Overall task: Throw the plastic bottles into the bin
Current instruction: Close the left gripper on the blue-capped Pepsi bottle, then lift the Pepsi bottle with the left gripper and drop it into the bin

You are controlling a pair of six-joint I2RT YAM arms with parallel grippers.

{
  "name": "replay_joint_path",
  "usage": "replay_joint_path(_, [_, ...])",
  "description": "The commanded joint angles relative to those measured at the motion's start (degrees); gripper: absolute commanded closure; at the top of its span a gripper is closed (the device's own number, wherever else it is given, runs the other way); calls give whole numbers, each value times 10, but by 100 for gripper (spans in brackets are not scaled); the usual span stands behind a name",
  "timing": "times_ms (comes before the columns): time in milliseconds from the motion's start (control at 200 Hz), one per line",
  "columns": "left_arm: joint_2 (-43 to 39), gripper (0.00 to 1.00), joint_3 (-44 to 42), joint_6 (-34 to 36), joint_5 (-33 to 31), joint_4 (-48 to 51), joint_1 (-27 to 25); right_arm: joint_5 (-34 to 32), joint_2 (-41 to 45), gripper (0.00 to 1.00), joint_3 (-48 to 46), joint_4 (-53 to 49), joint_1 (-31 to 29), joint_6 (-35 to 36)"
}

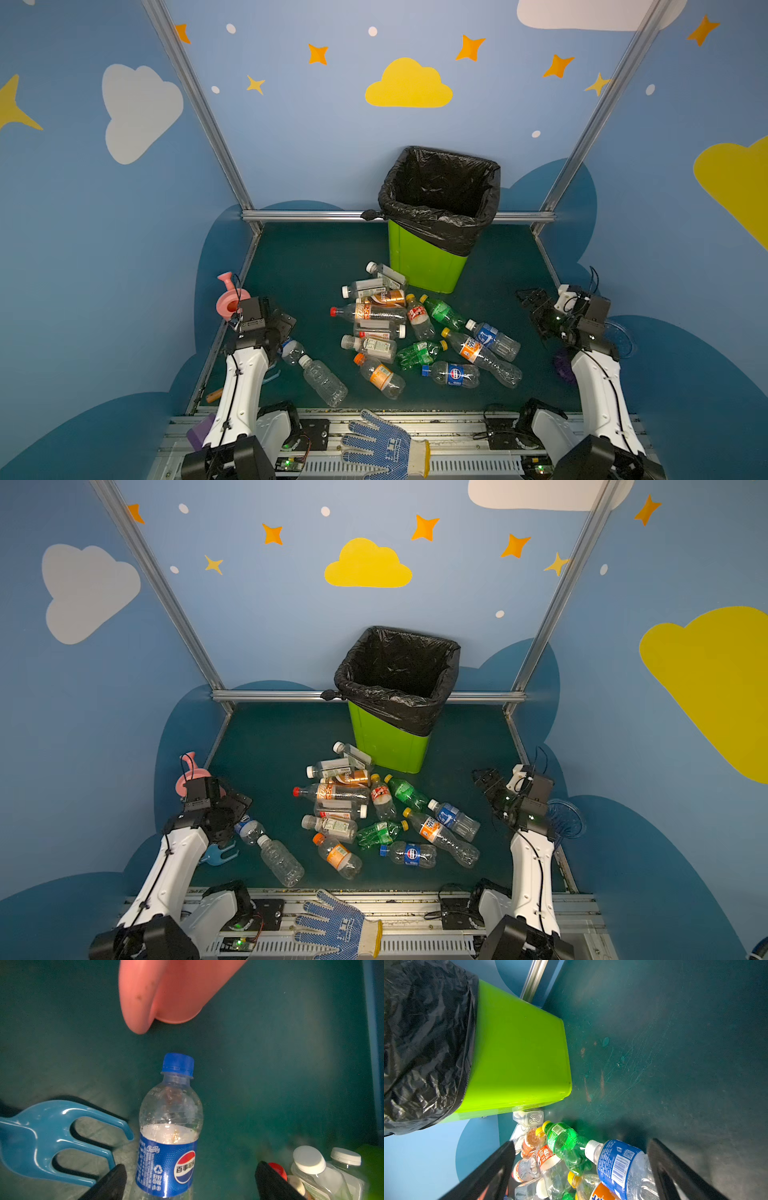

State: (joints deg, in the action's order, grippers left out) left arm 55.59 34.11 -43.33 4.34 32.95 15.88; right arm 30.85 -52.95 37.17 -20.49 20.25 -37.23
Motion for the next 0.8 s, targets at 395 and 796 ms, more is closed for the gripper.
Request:
replay_joint_path(395, [113,14,-2,18,122,-56,39,-10,-8,2,-6,7,-2,3])
replay_joint_path(796, [227,28,23,19,190,-121,39,-16,-8,2,-6,4,-1,4])
